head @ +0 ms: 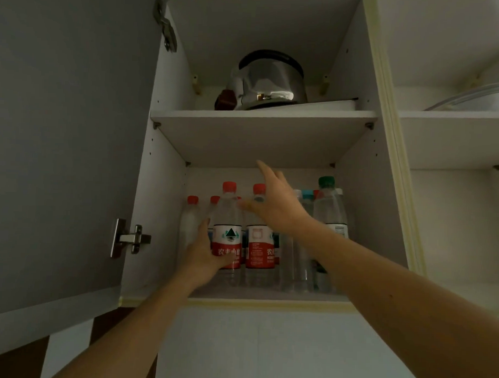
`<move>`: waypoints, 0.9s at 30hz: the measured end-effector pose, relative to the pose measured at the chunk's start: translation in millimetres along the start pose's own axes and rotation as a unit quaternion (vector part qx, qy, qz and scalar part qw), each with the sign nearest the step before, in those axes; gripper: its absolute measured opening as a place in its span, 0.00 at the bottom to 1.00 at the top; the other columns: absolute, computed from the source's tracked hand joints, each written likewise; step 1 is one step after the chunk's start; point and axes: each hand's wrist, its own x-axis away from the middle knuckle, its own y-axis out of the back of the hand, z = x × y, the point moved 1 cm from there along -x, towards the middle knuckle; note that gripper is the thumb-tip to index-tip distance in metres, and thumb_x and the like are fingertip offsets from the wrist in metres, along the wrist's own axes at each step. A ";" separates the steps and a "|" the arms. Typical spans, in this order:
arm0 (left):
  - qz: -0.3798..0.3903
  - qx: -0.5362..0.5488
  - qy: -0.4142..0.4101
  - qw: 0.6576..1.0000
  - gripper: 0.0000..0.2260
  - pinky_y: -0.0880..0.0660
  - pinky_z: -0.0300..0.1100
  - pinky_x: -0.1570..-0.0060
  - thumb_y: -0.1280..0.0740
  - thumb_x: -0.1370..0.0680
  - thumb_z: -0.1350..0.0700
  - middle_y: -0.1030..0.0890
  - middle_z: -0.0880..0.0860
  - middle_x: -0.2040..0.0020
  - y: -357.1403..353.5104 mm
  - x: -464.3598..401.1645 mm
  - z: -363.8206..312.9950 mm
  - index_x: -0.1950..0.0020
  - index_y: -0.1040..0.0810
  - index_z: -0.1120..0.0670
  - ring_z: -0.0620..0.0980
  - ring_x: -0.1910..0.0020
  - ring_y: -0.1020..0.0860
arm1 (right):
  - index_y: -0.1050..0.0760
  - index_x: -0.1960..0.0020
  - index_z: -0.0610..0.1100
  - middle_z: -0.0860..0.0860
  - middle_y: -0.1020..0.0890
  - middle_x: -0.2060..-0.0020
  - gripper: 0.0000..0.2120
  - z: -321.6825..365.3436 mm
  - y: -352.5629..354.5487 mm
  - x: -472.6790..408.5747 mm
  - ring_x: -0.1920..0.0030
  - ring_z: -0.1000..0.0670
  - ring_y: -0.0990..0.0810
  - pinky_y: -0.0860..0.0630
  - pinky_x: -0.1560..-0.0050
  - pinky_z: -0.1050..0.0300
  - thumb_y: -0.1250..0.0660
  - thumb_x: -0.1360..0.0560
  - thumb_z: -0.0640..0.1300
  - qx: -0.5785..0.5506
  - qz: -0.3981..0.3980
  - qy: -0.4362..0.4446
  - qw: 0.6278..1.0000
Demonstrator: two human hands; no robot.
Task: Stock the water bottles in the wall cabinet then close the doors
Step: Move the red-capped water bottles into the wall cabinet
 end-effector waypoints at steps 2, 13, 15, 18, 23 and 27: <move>0.008 0.006 -0.008 1.000 0.46 0.26 0.56 0.32 0.22 0.27 0.57 0.27 0.48 0.30 1.1 -2.2 2.3 0.18 0.46 0.49 0.51 0.34 0.24 | 0.51 0.17 0.52 0.45 0.42 0.20 0.48 0.7 7.2 -26.7 0.22 0.42 0.40 0.36 0.27 0.46 0.24 0.27 0.53 0.049 0.024 -0.012 0.998; -0.047 0.017 0.033 0.998 0.32 0.25 0.54 0.35 0.25 0.25 0.62 0.23 0.55 0.33 6.5 -10.4 16.4 0.24 0.34 0.53 0.54 0.37 0.22 | 0.47 0.19 0.44 0.42 0.32 0.26 0.51 2.8 -8.0 -79.6 0.29 0.40 0.29 0.25 0.35 0.45 0.18 0.32 0.48 0.165 0.156 -0.122 0.966; -0.064 0.040 0.049 0.996 0.31 0.24 0.50 0.39 0.25 0.25 0.63 0.22 0.55 0.34 9.9 -10.2 19.3 0.25 0.33 0.54 0.53 0.38 0.22 | 0.54 0.18 0.44 0.41 0.34 0.24 0.56 0.8 -20.1 -74.3 0.26 0.38 0.32 0.29 0.31 0.44 0.19 0.31 0.45 0.133 0.157 -0.149 0.967; -0.084 0.065 0.063 0.992 0.28 0.23 0.46 0.50 0.26 0.25 0.65 0.21 0.56 0.37 11.9 -11.0 23.6 0.28 0.31 0.53 0.53 0.42 0.21 | 0.69 0.19 0.46 0.40 0.40 0.21 0.63 -2.5 -38.5 -60.6 0.22 0.38 0.38 0.37 0.24 0.42 0.20 0.30 0.42 0.052 0.159 -0.182 0.969; -0.110 0.032 0.064 0.991 0.23 0.19 0.53 0.47 0.27 0.23 0.64 0.20 0.57 0.40 17.5 -14.6 25.4 0.30 0.28 0.54 0.56 0.44 0.20 | 0.35 0.26 0.42 0.41 0.22 0.35 0.40 -16.6 -69.0 -32.6 0.41 0.40 0.19 0.19 0.43 0.44 0.19 0.31 0.47 0.033 0.204 -0.210 0.955; -0.064 -0.054 0.060 0.995 0.23 0.20 0.55 0.41 0.28 0.22 0.61 0.21 0.57 0.37 32.4 -14.9 24.2 0.28 0.29 0.54 0.55 0.41 0.20 | 0.25 0.39 0.41 0.43 0.17 0.47 0.29 -24.6 -79.6 -32.9 0.49 0.43 0.16 0.17 0.46 0.46 0.17 0.34 0.48 -0.041 0.186 -0.213 0.958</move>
